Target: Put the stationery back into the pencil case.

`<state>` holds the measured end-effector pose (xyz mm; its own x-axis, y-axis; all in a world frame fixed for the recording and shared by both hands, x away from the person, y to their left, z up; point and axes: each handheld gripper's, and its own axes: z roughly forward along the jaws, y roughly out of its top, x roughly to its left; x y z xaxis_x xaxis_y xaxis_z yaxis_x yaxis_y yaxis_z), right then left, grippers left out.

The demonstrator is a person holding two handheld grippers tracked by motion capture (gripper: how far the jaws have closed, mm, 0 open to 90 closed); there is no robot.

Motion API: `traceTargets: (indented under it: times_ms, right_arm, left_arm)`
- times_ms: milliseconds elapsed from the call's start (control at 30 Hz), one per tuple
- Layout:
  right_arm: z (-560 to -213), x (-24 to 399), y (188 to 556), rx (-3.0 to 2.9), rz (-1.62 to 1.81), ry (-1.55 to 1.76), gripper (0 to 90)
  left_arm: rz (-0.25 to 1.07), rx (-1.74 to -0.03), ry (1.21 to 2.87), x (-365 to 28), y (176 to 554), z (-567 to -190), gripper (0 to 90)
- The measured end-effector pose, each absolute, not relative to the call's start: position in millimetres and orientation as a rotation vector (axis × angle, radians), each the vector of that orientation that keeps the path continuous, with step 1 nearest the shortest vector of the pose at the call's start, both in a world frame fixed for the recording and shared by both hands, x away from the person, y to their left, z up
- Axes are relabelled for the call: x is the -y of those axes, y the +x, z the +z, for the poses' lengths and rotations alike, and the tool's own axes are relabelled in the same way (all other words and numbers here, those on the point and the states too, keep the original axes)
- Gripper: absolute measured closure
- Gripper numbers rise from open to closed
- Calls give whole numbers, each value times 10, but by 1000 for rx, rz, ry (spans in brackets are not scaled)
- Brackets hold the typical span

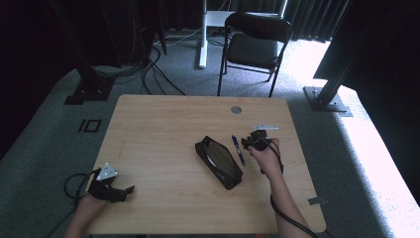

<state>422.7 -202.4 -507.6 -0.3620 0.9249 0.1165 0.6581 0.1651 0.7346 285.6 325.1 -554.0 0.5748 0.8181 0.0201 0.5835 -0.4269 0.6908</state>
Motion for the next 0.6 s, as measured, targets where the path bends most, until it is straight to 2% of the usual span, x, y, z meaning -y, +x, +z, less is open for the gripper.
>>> traceTargets:
  times_ms: [267,600]
  right_arm:
    - [-5265,2041,4347,-2083,970,1554,635]
    - [-5357,2017,4393,-2100,910,1561,648]
  left_arm:
    - [471,-1113,2163,-3251,2856,-5540,21]
    - [471,-1113,2163,-3251,2856,-5540,21]
